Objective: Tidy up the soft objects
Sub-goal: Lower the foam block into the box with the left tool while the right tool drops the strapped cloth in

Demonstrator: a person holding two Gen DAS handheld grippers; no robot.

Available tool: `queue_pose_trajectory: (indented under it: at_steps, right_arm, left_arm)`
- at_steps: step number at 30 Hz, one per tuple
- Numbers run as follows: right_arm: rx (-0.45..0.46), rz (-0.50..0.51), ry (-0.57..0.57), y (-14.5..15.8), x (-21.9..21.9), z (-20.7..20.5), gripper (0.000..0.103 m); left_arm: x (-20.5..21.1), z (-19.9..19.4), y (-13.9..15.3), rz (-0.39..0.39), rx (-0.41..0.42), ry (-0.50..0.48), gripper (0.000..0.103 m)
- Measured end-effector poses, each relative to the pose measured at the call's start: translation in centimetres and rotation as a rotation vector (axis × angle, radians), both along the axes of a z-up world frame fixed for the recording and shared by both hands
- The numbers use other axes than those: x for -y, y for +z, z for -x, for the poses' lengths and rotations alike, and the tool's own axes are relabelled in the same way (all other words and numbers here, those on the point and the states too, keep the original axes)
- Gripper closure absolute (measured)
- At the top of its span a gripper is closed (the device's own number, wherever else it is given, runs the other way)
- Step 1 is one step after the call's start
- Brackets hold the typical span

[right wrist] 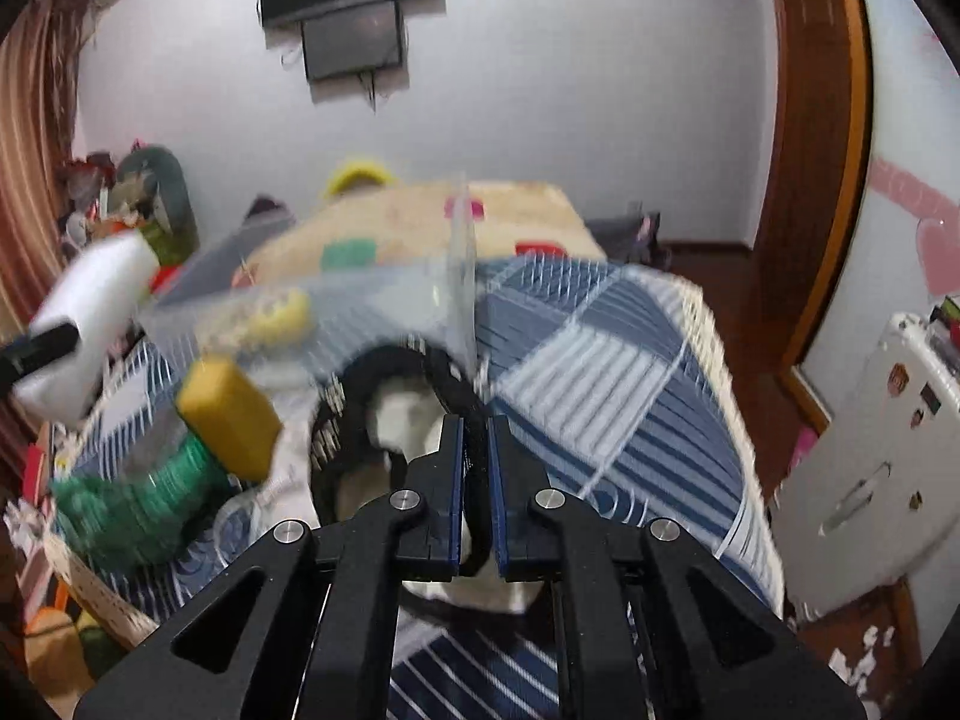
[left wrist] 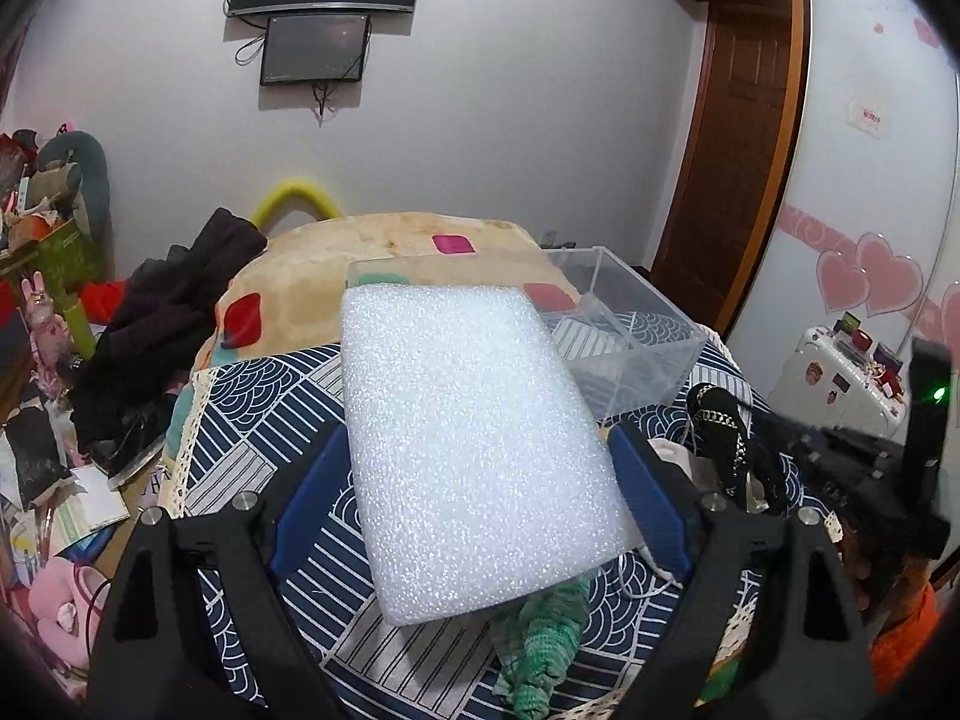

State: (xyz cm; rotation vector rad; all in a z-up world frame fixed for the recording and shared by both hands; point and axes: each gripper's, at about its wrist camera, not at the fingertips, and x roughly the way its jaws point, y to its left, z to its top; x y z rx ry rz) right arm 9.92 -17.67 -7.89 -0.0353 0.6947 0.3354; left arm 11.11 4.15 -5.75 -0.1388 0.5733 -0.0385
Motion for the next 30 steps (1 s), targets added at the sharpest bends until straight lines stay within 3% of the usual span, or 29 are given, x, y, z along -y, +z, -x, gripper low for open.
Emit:
queue_pose_trajectory:
  at_steps: [1,5,6,11,16,20,22,26,30]
  right_arm:
    - [-0.019,0.016,0.009,-0.5,-0.2,0.0,0.090]
    - [-0.003,0.004,0.006,-0.5,0.2,0.8,0.038]
    - [0.009,-0.006,0.006,-0.2,0.3,1.0,0.032]
    - [0.005,-0.005,0.061,-0.1,-0.8,1.4,0.021]
    - [-0.075,0.060,0.048,-2.7,-1.9,0.3,0.021]
    - [-0.116,0.018,0.021,-3.4,-0.6,-0.8,0.021]
    - [-0.114,0.008,0.021,-3.5,-0.2,-0.8,0.032]
    - [-0.098,0.026,0.018,-3.4,0.1,-0.6,0.075]
    - [-0.066,0.010,0.016,-2.3,0.4,-0.1,0.081]
  left_arm:
    - [0.1,0.0,0.0,-0.003,-0.001,0.000,0.016]
    - [0.2,0.2,0.0,-0.013,-0.001,0.003,0.016]
    - [0.2,0.2,0.0,-0.012,-0.001,0.003,0.016]
    - [-0.1,0.4,-0.1,0.002,-0.001,0.008,0.016]
    - [0.0,0.5,-0.2,0.010,-0.008,0.000,0.016]
    - [0.0,0.6,-0.2,-0.002,-0.009,-0.002,0.016]
    - [-0.2,0.5,-0.3,-0.001,-0.010,0.002,0.016]
    - [-0.3,0.2,-0.5,0.013,-0.023,0.005,0.016]
    - [-0.2,0.3,-0.5,0.007,-0.023,0.003,0.016]
